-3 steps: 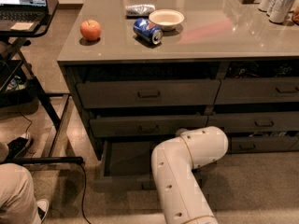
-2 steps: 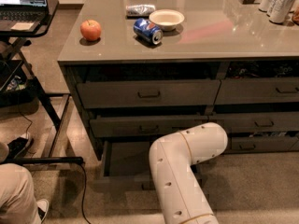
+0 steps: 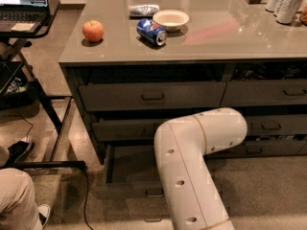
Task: Open bottom drawer
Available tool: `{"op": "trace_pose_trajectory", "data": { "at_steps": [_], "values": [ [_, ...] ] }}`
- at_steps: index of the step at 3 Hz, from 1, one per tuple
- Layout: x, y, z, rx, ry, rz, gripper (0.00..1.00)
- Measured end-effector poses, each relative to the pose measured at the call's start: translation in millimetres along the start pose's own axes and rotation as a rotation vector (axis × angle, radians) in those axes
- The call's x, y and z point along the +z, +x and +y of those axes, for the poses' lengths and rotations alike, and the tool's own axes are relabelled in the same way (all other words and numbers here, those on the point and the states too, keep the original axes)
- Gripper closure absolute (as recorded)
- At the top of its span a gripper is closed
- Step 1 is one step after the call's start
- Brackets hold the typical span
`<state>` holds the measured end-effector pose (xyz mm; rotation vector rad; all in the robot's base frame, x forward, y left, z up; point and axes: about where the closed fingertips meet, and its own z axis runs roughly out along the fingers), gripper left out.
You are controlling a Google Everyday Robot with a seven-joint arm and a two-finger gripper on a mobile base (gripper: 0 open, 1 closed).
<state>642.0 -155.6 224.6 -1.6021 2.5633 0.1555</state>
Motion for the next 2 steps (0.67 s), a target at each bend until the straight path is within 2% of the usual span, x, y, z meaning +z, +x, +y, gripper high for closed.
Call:
{"op": "trace_pose_trajectory", "data": {
  "at_steps": [1,2],
  "values": [
    [-74.3,-5.3,-17.4,-0.005,0.123,0.011,1.00],
    [-161.1,-1.2,-27.6,0.039,0.233,0.054,1.00]
  ]
}}
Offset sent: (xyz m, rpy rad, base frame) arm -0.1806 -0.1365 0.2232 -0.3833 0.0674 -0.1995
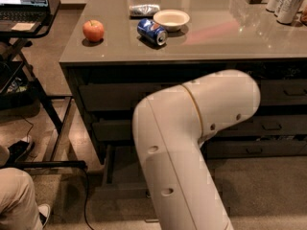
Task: Open bottom drawer
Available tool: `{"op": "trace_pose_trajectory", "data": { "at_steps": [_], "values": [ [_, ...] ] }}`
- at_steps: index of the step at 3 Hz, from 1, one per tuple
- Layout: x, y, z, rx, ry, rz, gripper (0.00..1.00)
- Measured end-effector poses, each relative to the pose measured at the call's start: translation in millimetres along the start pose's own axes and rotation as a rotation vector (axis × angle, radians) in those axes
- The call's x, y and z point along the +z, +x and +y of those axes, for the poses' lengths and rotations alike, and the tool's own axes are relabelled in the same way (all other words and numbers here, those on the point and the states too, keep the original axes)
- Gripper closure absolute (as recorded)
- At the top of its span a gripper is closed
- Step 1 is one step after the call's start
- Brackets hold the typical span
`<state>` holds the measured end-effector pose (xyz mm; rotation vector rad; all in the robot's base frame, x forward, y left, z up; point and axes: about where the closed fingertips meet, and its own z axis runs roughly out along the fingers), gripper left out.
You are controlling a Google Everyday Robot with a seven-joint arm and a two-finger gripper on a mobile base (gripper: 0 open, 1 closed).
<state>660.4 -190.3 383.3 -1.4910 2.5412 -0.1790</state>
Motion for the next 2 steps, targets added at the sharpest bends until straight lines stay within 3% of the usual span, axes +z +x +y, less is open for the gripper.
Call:
{"op": "trace_pose_trajectory", "data": {
  "at_steps": [1,2],
  "values": [
    [-77.2,26.0,-3.3,0.083,0.058,0.095,1.00],
    [-93.4,68.3,6.3,0.120,0.063,0.169,0.81]
  ]
}}
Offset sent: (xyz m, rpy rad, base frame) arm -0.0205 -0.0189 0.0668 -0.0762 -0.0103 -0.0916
